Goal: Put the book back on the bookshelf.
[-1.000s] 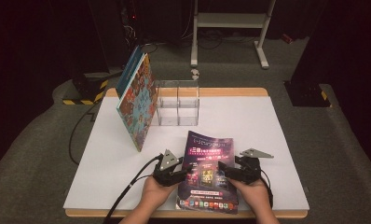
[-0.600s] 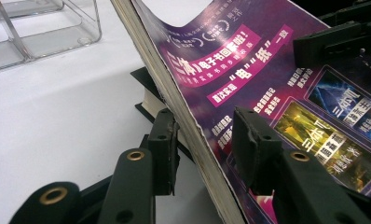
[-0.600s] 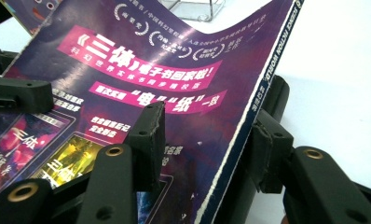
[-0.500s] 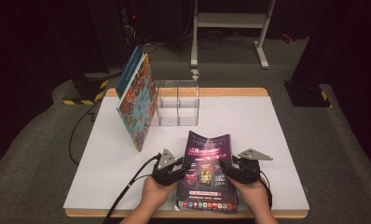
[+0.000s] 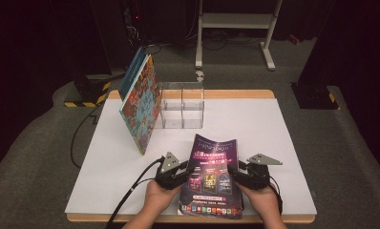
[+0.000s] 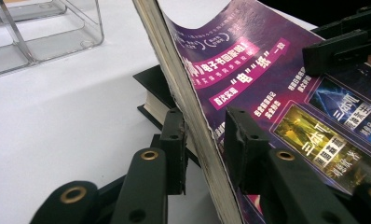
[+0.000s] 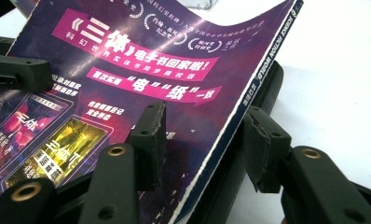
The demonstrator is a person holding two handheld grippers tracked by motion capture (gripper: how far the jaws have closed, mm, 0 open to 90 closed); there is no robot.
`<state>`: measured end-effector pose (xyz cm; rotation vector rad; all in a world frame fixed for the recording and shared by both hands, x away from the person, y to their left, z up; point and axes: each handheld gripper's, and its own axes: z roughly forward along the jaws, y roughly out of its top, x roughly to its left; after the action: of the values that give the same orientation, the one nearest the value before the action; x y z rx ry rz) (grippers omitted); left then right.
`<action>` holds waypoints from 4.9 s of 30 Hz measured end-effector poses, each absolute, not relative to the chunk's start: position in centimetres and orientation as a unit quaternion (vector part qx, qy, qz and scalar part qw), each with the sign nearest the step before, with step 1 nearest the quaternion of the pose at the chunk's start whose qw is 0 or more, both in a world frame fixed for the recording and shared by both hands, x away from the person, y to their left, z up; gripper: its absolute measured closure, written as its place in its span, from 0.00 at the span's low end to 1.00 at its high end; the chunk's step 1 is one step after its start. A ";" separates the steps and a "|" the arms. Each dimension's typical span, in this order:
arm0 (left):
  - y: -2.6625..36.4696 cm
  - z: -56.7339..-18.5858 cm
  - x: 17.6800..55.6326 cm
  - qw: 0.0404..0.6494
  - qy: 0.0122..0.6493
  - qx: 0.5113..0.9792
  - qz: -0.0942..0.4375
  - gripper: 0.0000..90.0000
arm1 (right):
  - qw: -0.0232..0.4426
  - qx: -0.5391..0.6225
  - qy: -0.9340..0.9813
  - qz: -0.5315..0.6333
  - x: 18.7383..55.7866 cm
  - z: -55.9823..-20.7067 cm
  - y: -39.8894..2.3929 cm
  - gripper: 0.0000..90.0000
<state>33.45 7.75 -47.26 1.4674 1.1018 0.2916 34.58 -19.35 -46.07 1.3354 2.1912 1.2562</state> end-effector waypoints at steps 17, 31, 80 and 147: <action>8.6 -46.1 33.3 0.616 0.474 0.614 0.134 0.87 | 0.150 0.452 0.765 0.434 34.7 -44.6 -18.4 0.77; 11.8 -43.8 33.8 0.639 0.480 0.578 0.163 0.90 | 0.176 0.429 0.753 0.467 35.3 -42.4 -15.3 0.78; 18.1 -39.4 36.7 0.684 0.458 0.502 0.266 0.92 | 0.219 0.381 0.695 0.570 38.9 -38.5 -7.5 0.88; 20.6 -42.5 31.1 0.722 0.420 0.487 0.256 0.91 | 0.209 0.333 0.705 0.590 34.6 -40.3 -7.4 0.74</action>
<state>31.10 20.56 -42.54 1.0760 0.9276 0.5664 34.61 -7.36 -40.30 0.9268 1.9605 1.6421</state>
